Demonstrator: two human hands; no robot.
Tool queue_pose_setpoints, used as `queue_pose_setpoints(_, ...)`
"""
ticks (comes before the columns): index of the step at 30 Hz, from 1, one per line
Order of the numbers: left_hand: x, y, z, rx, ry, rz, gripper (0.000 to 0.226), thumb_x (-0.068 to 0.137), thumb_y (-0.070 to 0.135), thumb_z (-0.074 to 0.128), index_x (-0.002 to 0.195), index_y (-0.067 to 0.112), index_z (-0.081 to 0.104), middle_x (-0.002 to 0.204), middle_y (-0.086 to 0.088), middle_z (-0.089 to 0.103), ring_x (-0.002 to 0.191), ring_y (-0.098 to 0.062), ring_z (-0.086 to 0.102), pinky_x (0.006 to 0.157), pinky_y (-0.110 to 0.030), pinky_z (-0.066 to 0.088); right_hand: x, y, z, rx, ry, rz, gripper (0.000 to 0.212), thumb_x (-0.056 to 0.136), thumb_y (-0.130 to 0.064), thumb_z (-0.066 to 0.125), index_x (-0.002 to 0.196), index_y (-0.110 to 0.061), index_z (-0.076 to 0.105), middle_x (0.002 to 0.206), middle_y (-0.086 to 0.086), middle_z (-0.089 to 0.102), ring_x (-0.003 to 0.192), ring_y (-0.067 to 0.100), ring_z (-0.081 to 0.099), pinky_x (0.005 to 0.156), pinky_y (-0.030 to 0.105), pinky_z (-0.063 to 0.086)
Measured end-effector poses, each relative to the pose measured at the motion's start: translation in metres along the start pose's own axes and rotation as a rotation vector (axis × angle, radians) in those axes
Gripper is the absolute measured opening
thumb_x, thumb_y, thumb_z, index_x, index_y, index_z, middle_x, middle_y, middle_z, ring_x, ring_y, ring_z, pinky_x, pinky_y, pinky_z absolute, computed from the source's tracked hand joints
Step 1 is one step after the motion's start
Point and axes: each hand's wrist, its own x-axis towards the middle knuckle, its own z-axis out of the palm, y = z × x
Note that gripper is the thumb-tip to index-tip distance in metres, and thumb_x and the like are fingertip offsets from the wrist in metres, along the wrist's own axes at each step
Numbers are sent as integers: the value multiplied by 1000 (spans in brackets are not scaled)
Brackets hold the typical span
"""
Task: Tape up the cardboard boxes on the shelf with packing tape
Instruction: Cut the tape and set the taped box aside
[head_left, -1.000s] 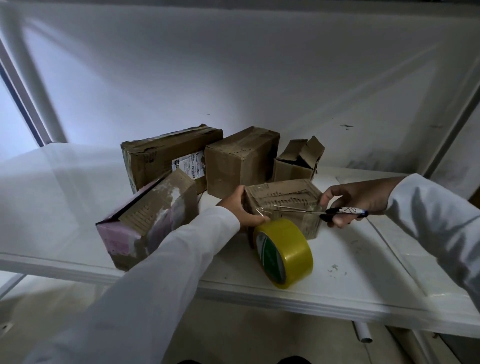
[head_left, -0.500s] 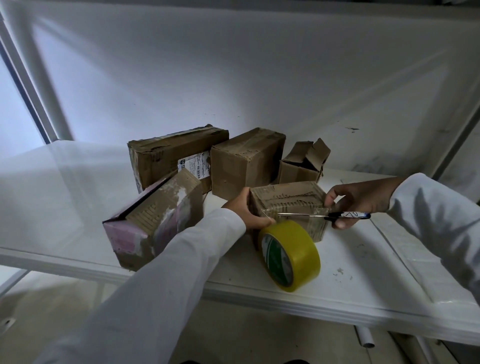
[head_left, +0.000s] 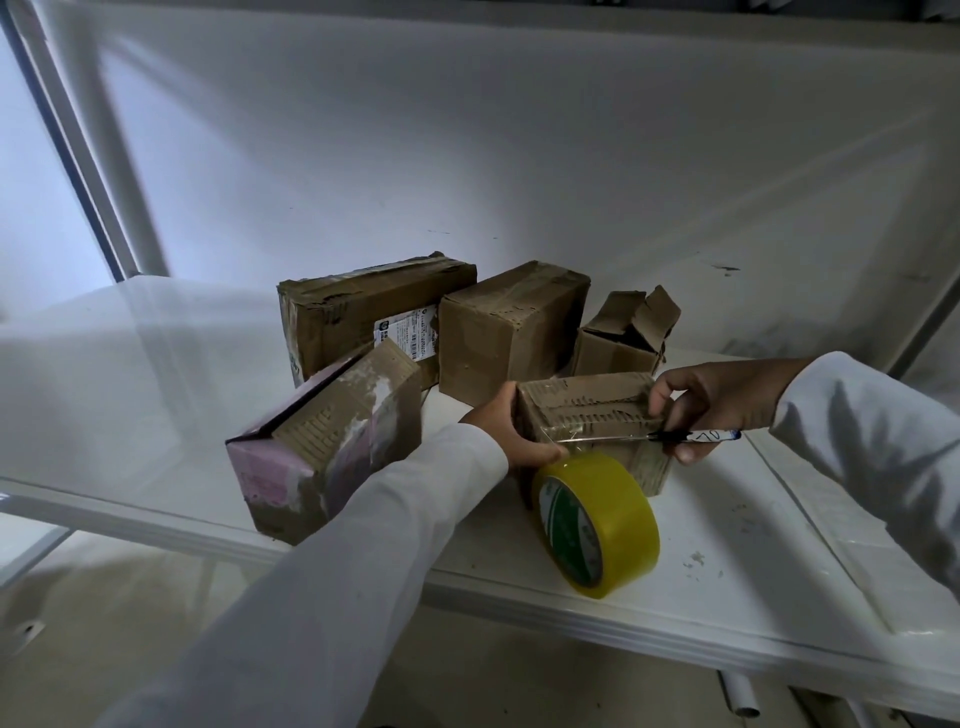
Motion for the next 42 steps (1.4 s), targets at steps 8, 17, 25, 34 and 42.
queue_pose_setpoints(8, 0, -2, 0, 8, 18, 19, 89, 67, 39, 82, 139, 28, 31, 138, 4, 50, 124, -21, 51, 102, -39, 46, 2, -1, -3, -28, -15, -73, 33, 68, 12, 76, 83, -12, 58, 59, -3, 68, 54, 4, 60, 62, 21, 45)
queue_pose_setpoints(17, -4, 2, 0, 34, 35, 35, 86, 70, 37, 81, 139, 25, 31, 138, 3, 51, 122, -21, 52, 101, -38, 46, -1, -3, -3, -78, 5, -74, 32, 66, 3, 81, 80, -15, 58, 54, -6, 65, 50, 4, 54, 57, 22, 41)
queue_pose_setpoints(25, -7, 7, -1, 56, 37, 18, 86, 71, 37, 80, 140, 25, 29, 139, 2, 50, 123, -22, 51, 101, -35, 44, -7, -8, 2, -171, -12, 67, 47, 66, -12, 85, 101, -12, 53, 58, -11, 65, 66, 11, 57, 75, 27, 47)
queue_pose_setpoints(34, -12, 8, 1, 29, 64, -13, 86, 71, 40, 79, 140, 28, 29, 139, 1, 50, 123, -24, 50, 102, -36, 42, -47, 63, -2, -100, -86, 310, 77, 43, -21, 91, 109, -13, 51, 65, -7, 67, 63, 10, 59, 67, 26, 46)
queue_pose_setpoints(42, -18, 13, 4, -5, 93, -54, 85, 72, 40, 78, 140, 28, 28, 141, -2, 47, 126, -26, 47, 103, -39, 39, -47, 76, 31, -387, 303, 445, 26, 80, -30, 70, 104, -27, 60, 115, 4, 61, 100, 20, 61, 86, 26, 47)
